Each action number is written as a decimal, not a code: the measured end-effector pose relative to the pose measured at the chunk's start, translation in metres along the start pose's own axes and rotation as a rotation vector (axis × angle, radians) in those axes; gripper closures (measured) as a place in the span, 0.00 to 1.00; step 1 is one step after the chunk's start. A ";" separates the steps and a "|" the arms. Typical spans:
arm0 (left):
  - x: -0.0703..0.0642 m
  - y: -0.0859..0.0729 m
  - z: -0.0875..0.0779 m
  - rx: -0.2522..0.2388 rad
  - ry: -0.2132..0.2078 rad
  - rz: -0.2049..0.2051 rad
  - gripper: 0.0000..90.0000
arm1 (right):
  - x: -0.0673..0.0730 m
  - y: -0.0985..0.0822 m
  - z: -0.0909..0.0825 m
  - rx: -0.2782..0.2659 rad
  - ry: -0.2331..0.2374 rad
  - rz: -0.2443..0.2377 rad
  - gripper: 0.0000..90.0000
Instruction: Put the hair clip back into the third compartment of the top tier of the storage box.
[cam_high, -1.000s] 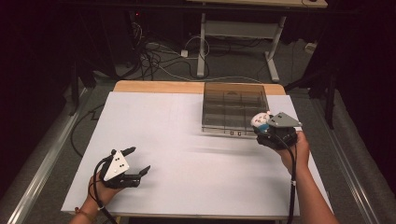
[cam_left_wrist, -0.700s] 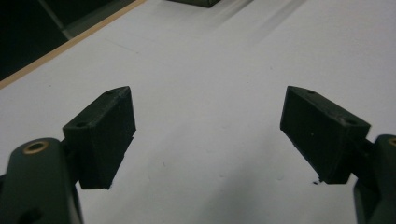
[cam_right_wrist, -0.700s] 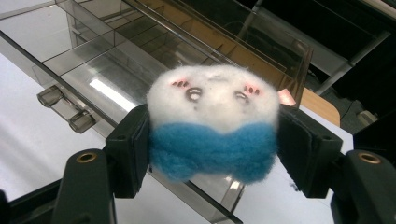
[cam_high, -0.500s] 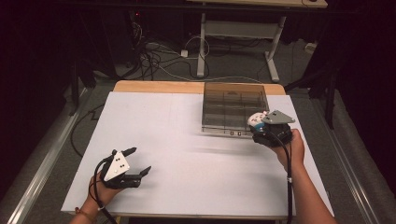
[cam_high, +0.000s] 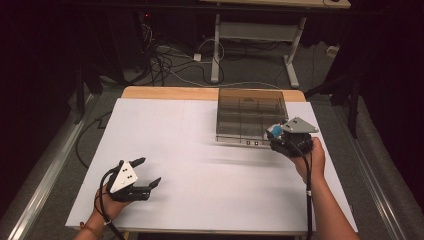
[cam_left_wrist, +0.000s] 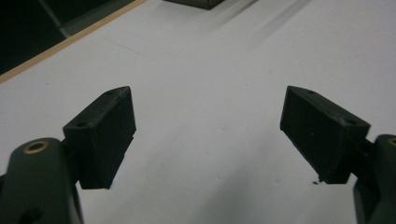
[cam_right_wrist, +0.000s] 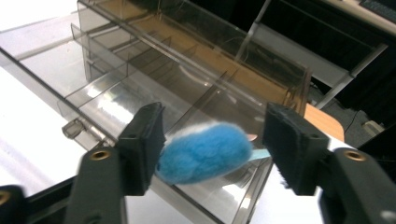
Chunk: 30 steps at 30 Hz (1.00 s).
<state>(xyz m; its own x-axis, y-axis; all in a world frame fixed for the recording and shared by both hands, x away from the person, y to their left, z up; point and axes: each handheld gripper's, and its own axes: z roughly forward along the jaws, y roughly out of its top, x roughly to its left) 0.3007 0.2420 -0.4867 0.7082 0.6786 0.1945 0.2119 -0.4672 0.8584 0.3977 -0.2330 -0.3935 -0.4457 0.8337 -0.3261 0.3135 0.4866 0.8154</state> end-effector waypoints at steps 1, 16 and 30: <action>0.000 0.000 0.000 0.001 0.000 0.001 0.20 | -0.002 0.001 -0.001 -0.006 -0.014 0.002 0.50; -0.002 0.001 0.000 0.006 -0.020 -0.010 0.20 | -0.007 -0.008 -0.002 0.046 -0.040 -0.027 0.56; -0.002 0.000 0.002 0.018 -0.023 -0.008 0.20 | -0.006 -0.013 0.007 0.071 -0.029 0.004 0.52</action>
<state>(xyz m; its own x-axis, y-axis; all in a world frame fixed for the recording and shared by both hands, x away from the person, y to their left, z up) 0.3005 0.2395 -0.4881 0.7214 0.6696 0.1767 0.2298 -0.4721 0.8511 0.4024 -0.2425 -0.4059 -0.4200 0.8425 -0.3373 0.3742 0.4993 0.7815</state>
